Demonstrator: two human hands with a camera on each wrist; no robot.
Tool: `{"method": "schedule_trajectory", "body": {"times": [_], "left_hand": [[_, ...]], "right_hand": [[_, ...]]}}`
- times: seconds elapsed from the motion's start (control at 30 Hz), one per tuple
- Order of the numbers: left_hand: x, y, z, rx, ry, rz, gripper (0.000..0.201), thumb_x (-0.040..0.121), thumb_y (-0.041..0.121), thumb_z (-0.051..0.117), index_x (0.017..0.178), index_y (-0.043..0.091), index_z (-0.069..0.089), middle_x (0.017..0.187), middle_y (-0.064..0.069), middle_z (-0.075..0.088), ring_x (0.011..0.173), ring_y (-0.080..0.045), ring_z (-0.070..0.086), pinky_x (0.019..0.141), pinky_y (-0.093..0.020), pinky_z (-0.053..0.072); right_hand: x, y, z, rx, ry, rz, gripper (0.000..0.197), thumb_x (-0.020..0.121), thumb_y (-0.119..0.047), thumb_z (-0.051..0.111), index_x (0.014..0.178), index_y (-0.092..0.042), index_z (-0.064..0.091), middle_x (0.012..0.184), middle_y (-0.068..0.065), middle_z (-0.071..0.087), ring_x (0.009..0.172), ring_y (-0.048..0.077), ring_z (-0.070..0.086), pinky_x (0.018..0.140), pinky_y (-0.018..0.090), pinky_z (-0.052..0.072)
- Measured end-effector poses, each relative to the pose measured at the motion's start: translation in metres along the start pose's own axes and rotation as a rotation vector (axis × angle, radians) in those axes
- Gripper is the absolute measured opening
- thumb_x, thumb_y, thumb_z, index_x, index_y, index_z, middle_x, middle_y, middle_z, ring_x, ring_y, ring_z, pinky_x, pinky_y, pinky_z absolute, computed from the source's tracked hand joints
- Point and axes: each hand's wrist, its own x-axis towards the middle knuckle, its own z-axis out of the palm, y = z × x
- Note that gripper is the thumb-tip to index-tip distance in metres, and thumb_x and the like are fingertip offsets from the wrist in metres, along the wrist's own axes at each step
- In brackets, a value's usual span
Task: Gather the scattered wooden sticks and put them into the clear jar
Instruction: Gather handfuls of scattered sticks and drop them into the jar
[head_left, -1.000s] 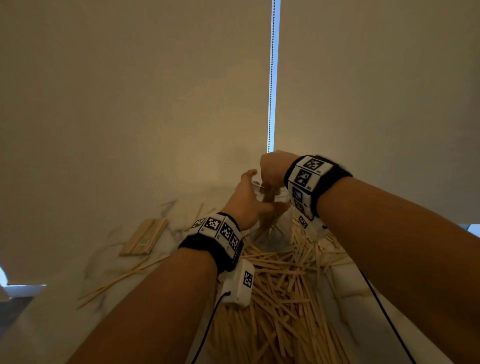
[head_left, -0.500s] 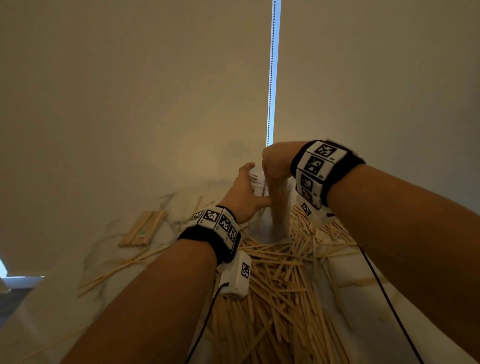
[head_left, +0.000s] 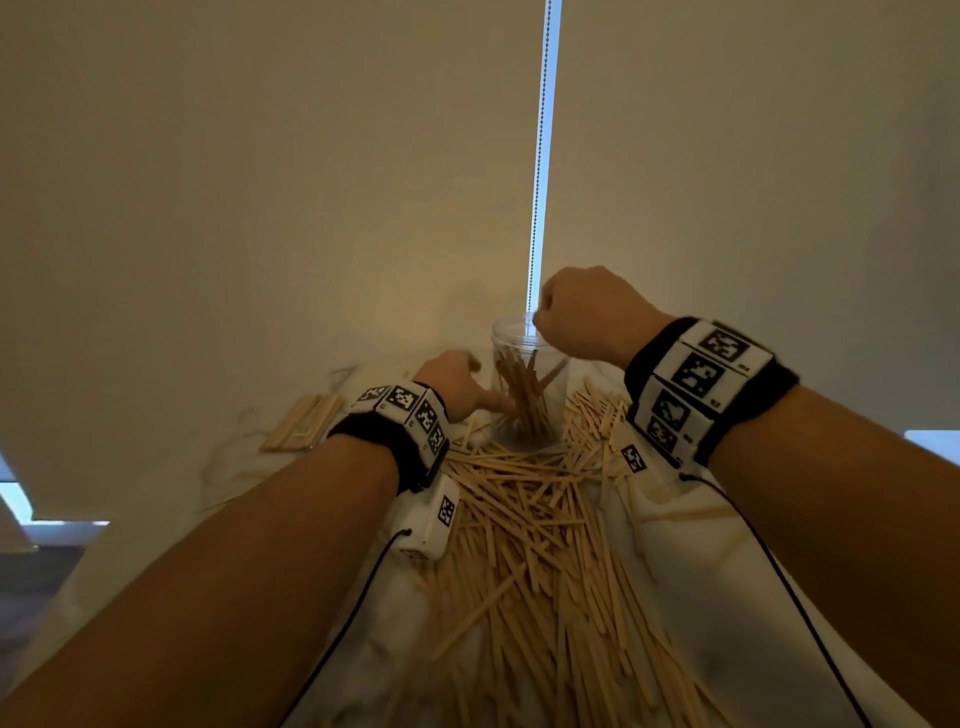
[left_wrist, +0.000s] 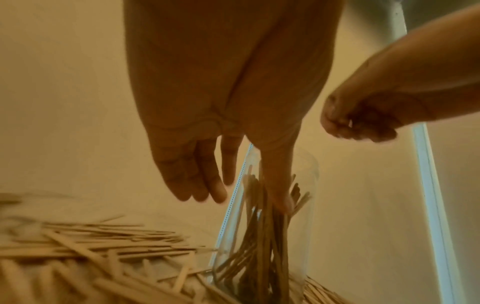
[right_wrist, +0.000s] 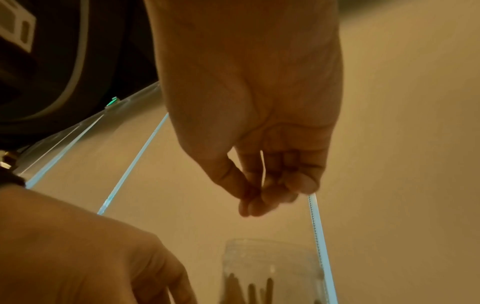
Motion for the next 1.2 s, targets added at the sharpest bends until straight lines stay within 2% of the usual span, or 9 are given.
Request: {"method": "schedule_trajectory", "body": {"times": [0.13,0.23,0.33,0.5,0.63,0.77,0.9,0.97,1.2], "left_hand": [[-0.033,-0.013,-0.002,0.188,-0.152,-0.035,0.041,0.076,0.042,0.083,0.087,0.005,0.07,0.075,-0.002,0.066,0.064,-0.014,0.058,0.058,-0.023,0.045],[-0.063,-0.01,0.003,0.501,-0.27,-0.111,0.056,0.081,0.065,0.066,0.073,0.011,0.058,0.068,-0.003,0.056,0.062,-0.016,0.05,0.06,-0.028,0.043],[-0.09,-0.003,0.007,0.741,-0.342,-0.115,0.065,0.086,0.077,0.044,0.071,0.014,0.056,0.064,-0.002,0.048,0.061,-0.017,0.049,0.069,-0.031,0.044],[-0.115,0.003,0.018,0.71,-0.429,-0.057,0.079,0.086,0.071,0.052,0.137,0.011,0.053,0.123,-0.01,0.061,0.116,-0.029,0.057,0.094,-0.036,0.043],[-0.105,0.001,0.021,0.698,-0.454,-0.09,0.061,0.083,0.069,0.06,0.093,0.009,0.067,0.076,0.0,0.059,0.075,-0.02,0.057,0.08,-0.034,0.051],[-0.099,-0.006,0.012,0.639,-0.448,-0.113,0.046,0.085,0.049,0.073,0.11,0.01,0.074,0.109,-0.003,0.072,0.102,-0.024,0.066,0.08,-0.031,0.05],[-0.104,-0.007,0.022,0.549,-0.405,-0.139,0.056,0.086,0.053,0.069,0.116,0.006,0.069,0.098,-0.005,0.07,0.09,-0.022,0.065,0.074,-0.03,0.052],[-0.105,-0.005,0.031,0.511,-0.395,-0.137,0.055,0.089,0.049,0.068,0.122,0.005,0.065,0.111,-0.008,0.068,0.103,-0.025,0.065,0.081,-0.03,0.051],[-0.111,-0.02,0.041,0.839,-0.301,-0.005,0.048,0.097,0.046,0.058,0.13,0.011,0.06,0.132,-0.008,0.061,0.116,-0.028,0.06,0.093,-0.041,0.051]], "right_hand": [[-0.049,-0.01,0.01,-0.075,-0.483,0.033,0.025,0.096,-0.017,0.045,0.086,-0.003,0.064,0.079,0.006,0.058,0.058,0.014,0.051,0.057,0.025,0.045],[-0.083,-0.018,0.017,-0.16,-0.662,0.068,0.035,0.102,-0.017,0.039,0.07,-0.01,0.049,0.07,0.002,0.046,0.058,0.013,0.043,0.06,0.028,0.042],[-0.104,-0.019,0.028,-0.265,-0.756,0.158,0.048,0.1,-0.055,0.04,0.083,-0.012,0.054,0.087,0.003,0.054,0.077,0.018,0.054,0.071,0.027,0.045],[-0.117,-0.018,0.041,-0.277,-0.831,0.188,0.076,0.072,-0.08,0.06,0.106,-0.012,0.064,0.097,0.003,0.063,0.092,0.021,0.057,0.085,0.032,0.049],[-0.118,-0.021,0.037,-0.121,-0.855,0.195,0.064,0.08,-0.06,0.07,0.124,-0.014,0.065,0.122,0.003,0.066,0.11,0.023,0.064,0.094,0.034,0.052],[-0.123,-0.022,0.031,-0.077,-0.815,0.137,0.05,0.093,-0.041,0.063,0.132,-0.01,0.06,0.132,0.008,0.06,0.12,0.028,0.058,0.102,0.034,0.047],[-0.123,-0.024,0.039,-0.084,-0.846,0.156,0.06,0.083,-0.053,0.071,0.126,-0.012,0.064,0.127,0.005,0.065,0.113,0.025,0.063,0.101,0.039,0.05],[-0.119,-0.023,0.047,-0.088,-0.857,0.175,0.057,0.081,-0.05,0.075,0.121,-0.011,0.068,0.122,0.006,0.068,0.109,0.024,0.066,0.098,0.04,0.053],[-0.12,-0.014,0.051,0.088,-0.851,0.283,0.037,0.088,-0.03,0.073,0.114,-0.005,0.069,0.115,0.009,0.069,0.091,0.023,0.072,0.086,0.039,0.06]]}}
